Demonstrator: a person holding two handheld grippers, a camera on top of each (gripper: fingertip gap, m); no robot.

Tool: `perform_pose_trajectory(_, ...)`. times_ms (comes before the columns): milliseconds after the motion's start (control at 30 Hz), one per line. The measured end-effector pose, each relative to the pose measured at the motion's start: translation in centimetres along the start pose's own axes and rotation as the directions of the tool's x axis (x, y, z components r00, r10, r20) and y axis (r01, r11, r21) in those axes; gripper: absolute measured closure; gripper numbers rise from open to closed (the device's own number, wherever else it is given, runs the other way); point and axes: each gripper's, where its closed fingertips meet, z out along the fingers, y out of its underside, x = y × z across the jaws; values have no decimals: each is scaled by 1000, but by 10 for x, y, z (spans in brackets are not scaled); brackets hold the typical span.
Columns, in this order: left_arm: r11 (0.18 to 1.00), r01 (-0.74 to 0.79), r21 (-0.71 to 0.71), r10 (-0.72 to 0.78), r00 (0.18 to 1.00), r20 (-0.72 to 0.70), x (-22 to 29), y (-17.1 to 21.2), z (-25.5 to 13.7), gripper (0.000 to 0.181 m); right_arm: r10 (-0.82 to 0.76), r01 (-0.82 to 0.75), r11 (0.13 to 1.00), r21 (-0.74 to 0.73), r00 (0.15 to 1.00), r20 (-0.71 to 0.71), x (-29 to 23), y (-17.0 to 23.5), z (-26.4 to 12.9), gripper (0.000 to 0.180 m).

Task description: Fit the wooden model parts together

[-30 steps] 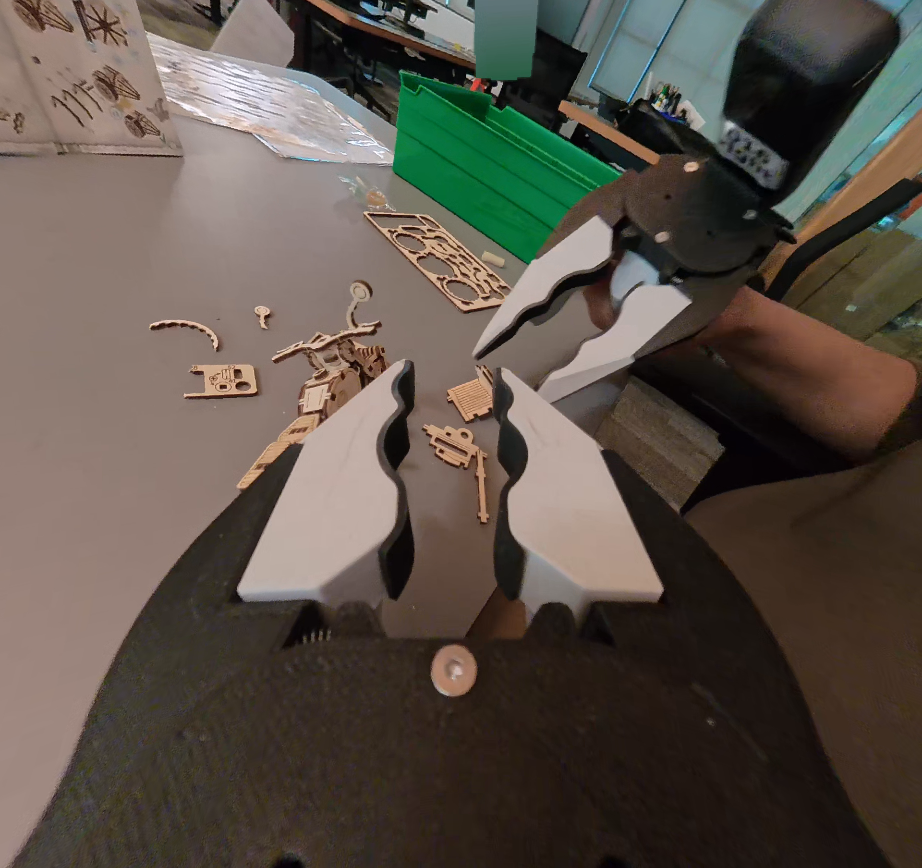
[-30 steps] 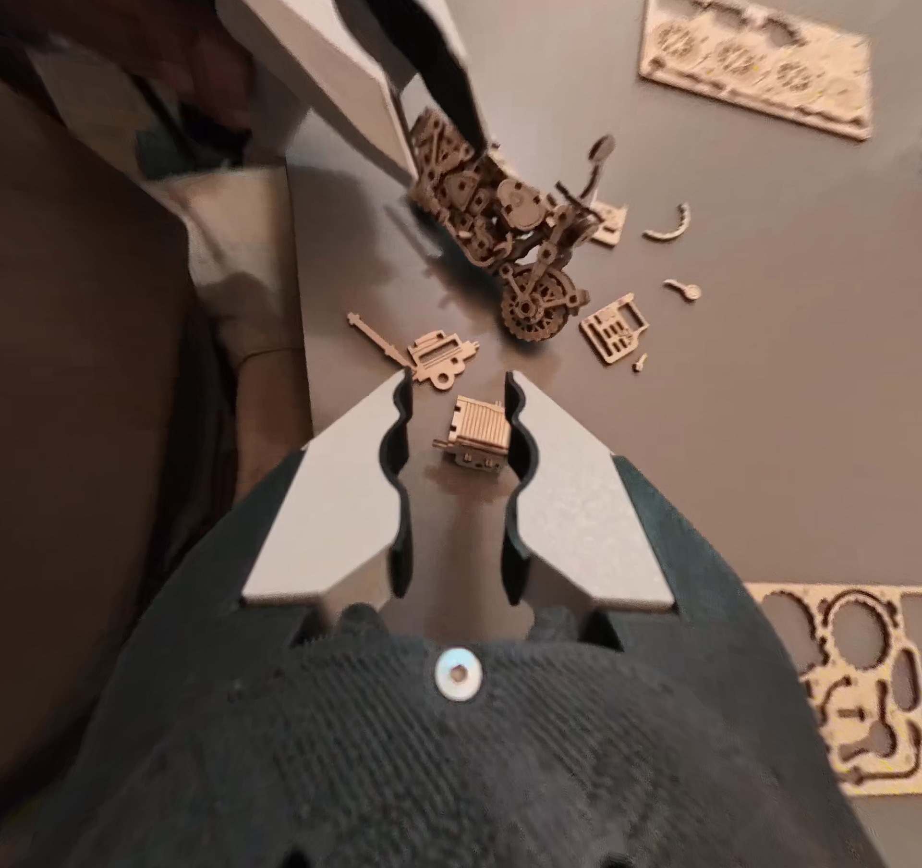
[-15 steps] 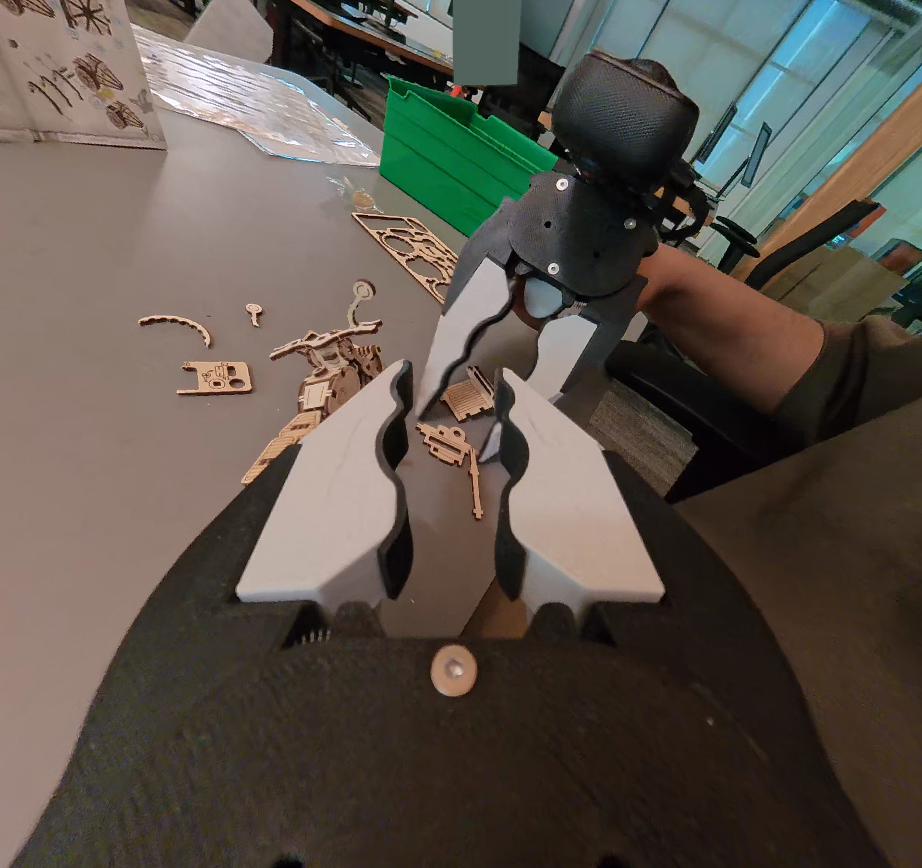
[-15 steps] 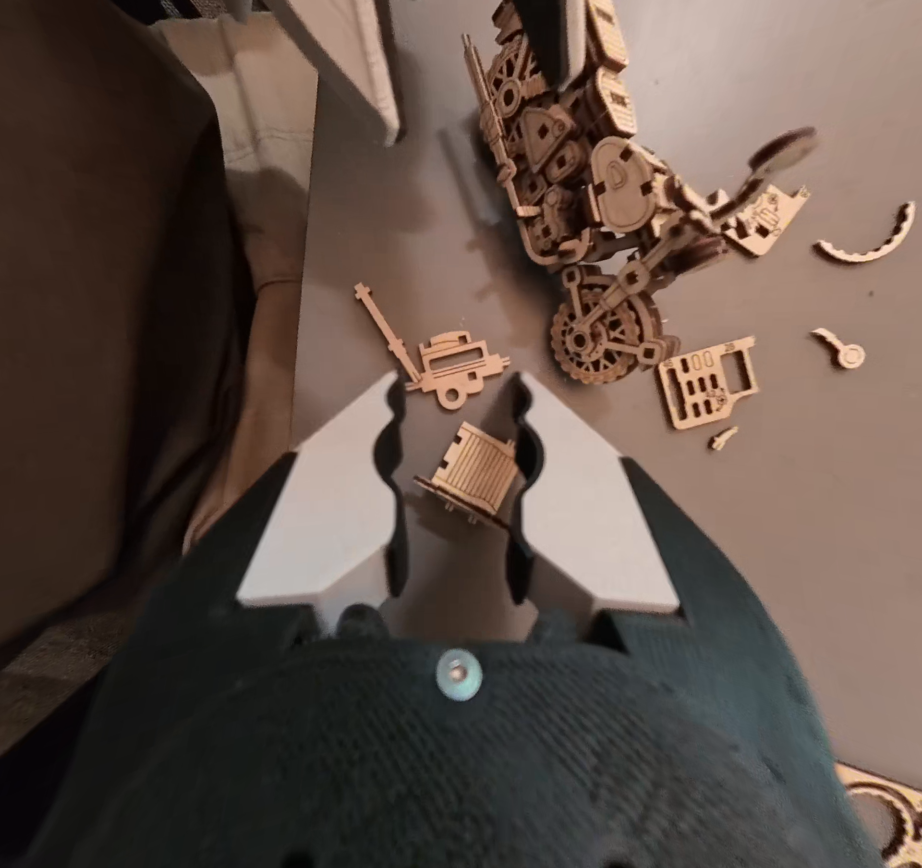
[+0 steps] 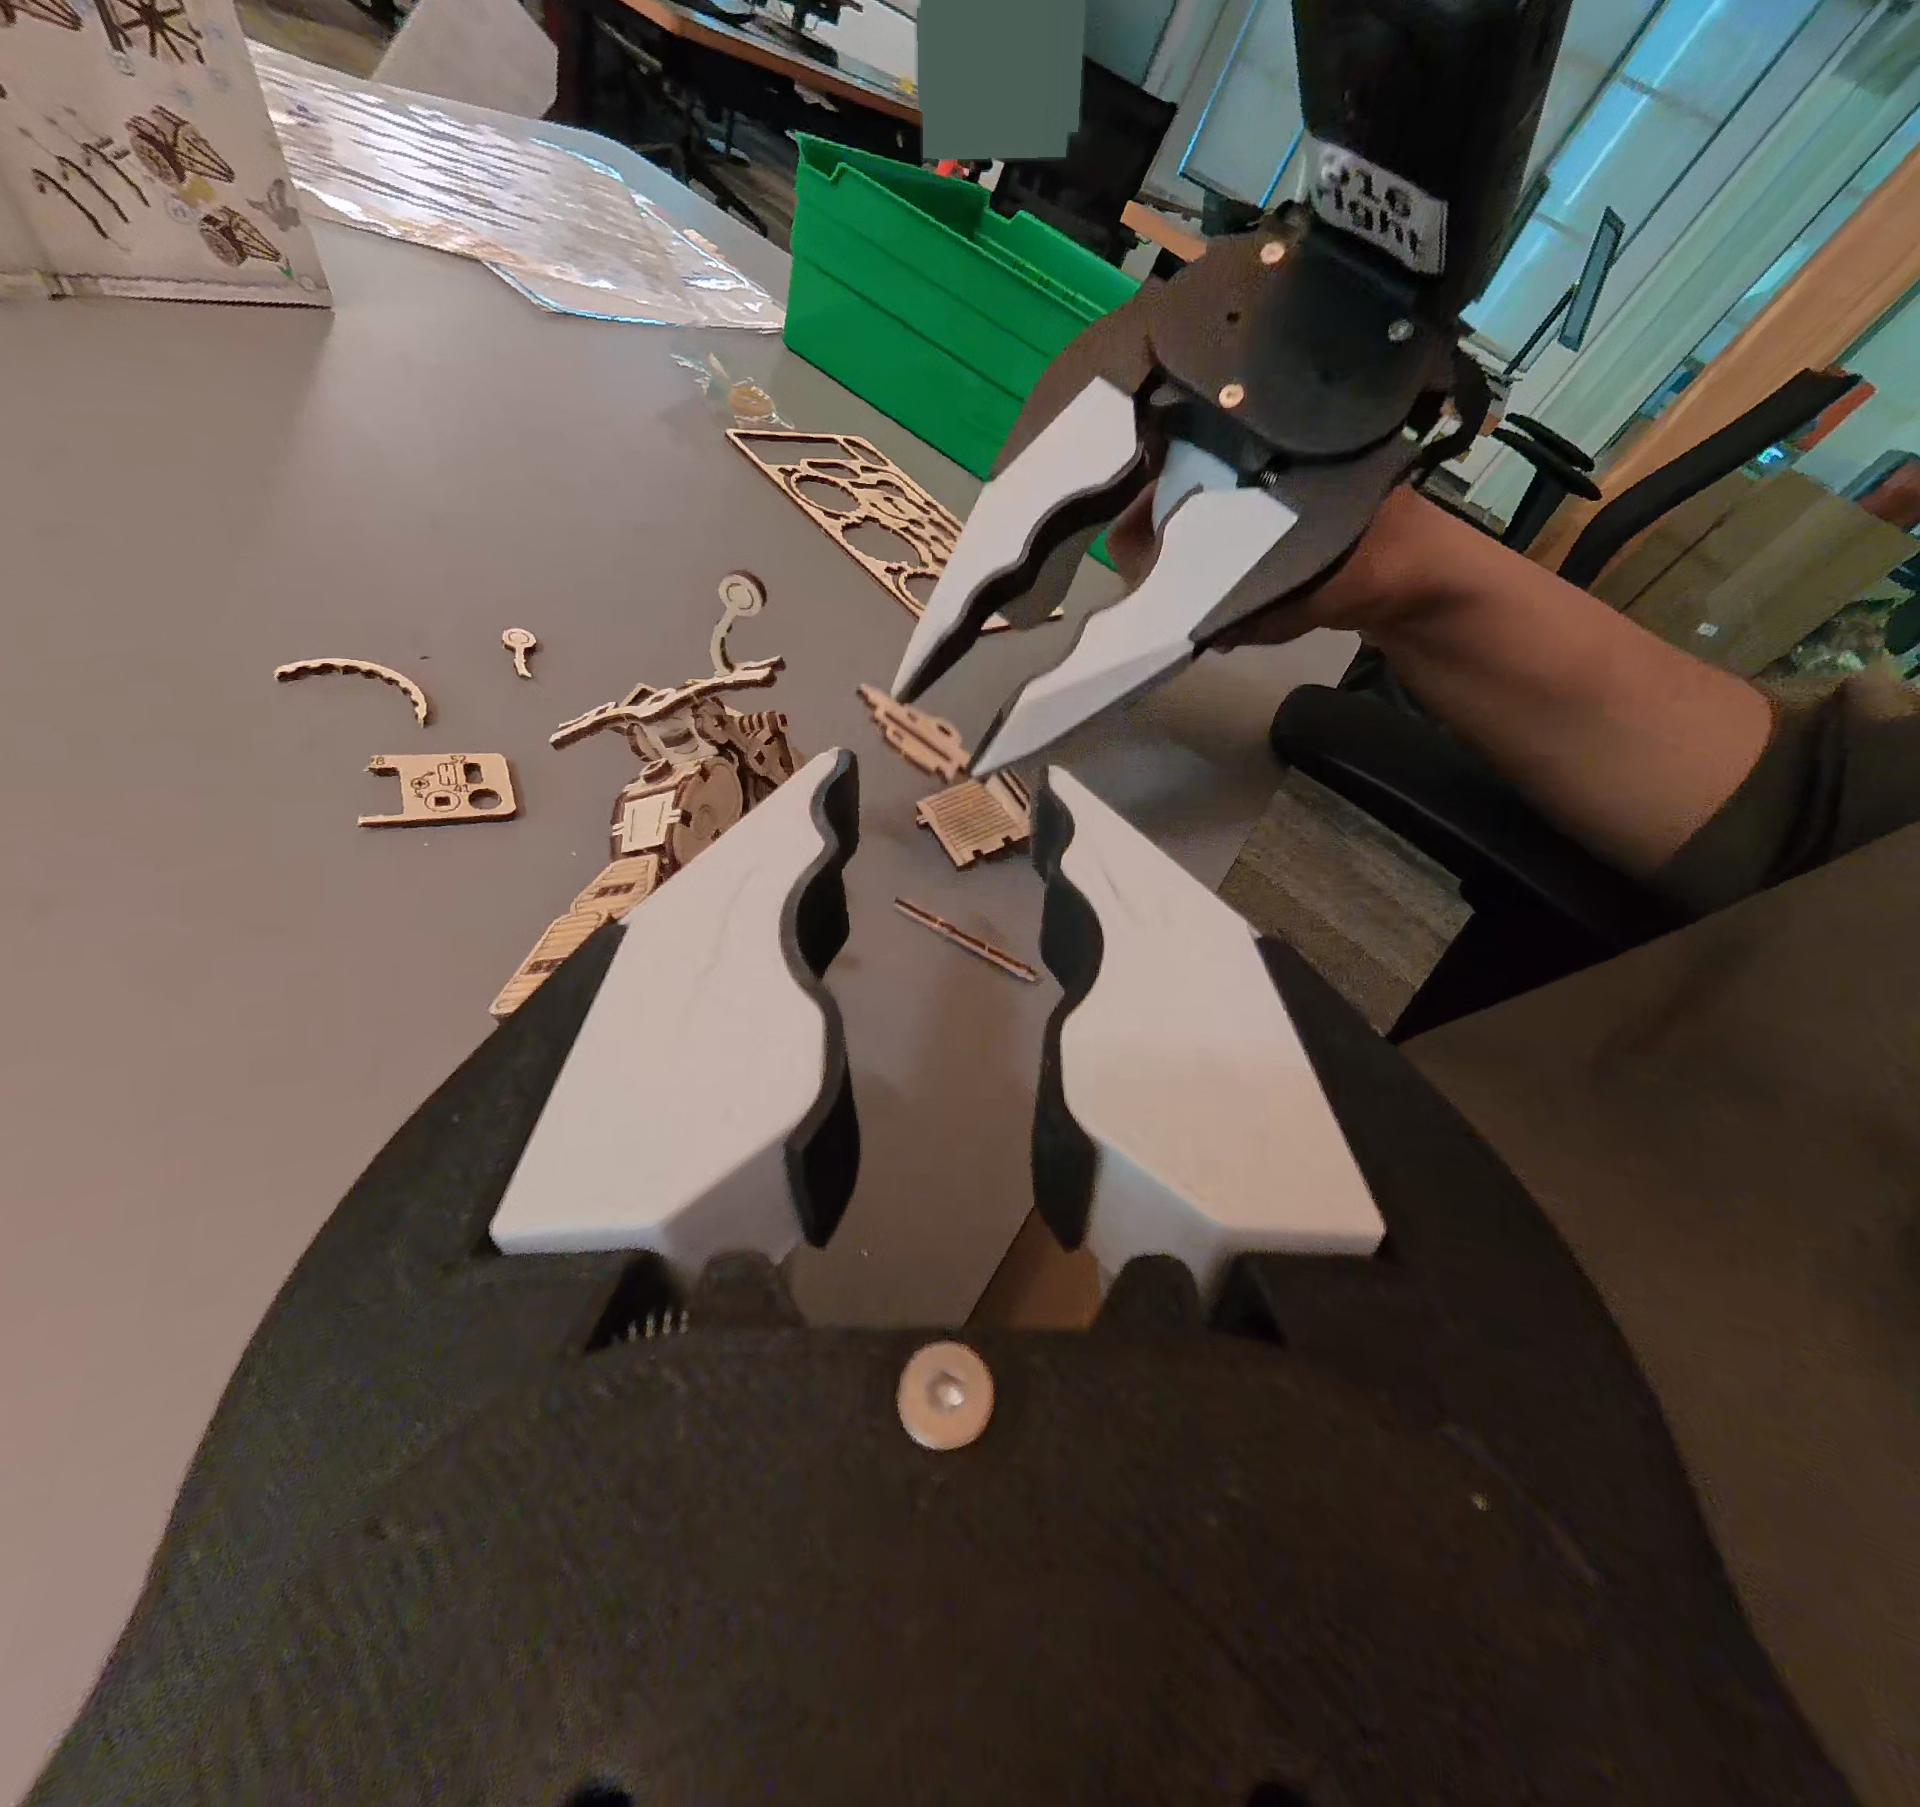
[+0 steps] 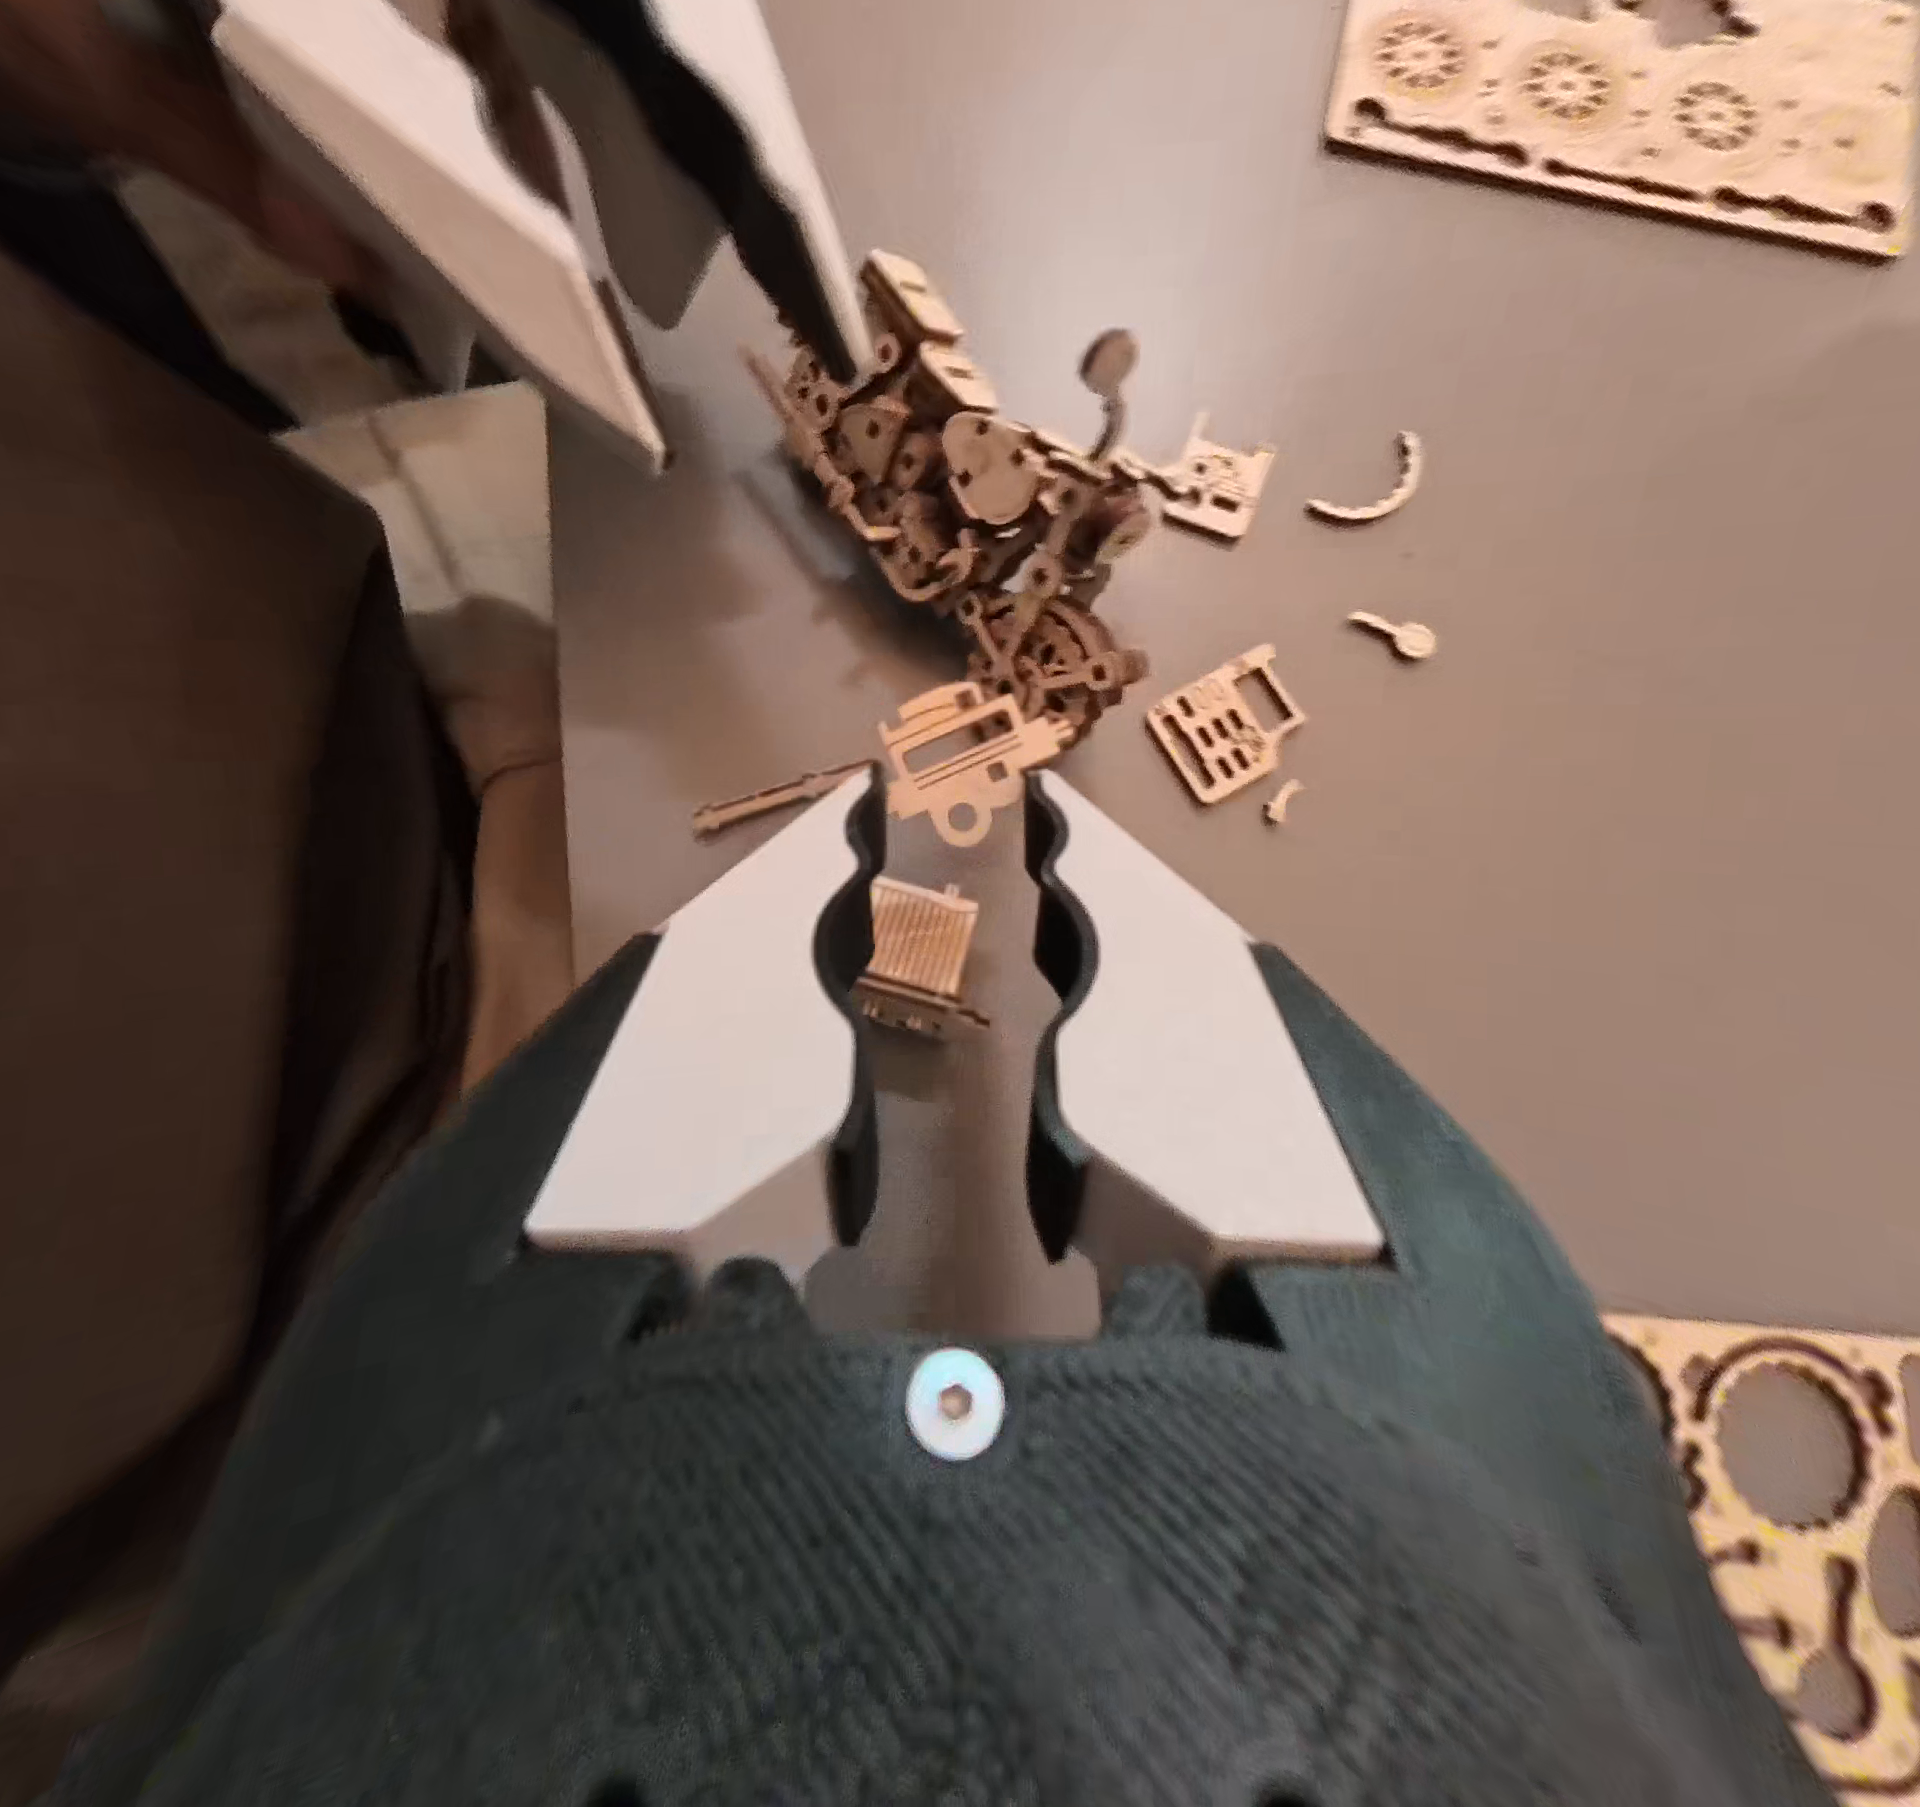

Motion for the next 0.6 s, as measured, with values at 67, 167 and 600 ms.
perform_pose_trajectory(67, 1000, -7, -6, 7, 1000, -2, 1, 1, 0, 149, 51, -51, 996, 67, 999, -3, 2, -5, -6, 153)
perform_pose_trajectory(167, 1000, -17, 3, 17, 999, -35, 8, 0, 1, 148, 135, -141, 974, 178, 990, 47, -5, -16, -14, 153)
perform_pose_trajectory(600, 984, 38, 177, 10, 964, -266, 44, -31, -18, 149, 263, -432, 784, 445, 881, 393, -59, -71, -34, 154)
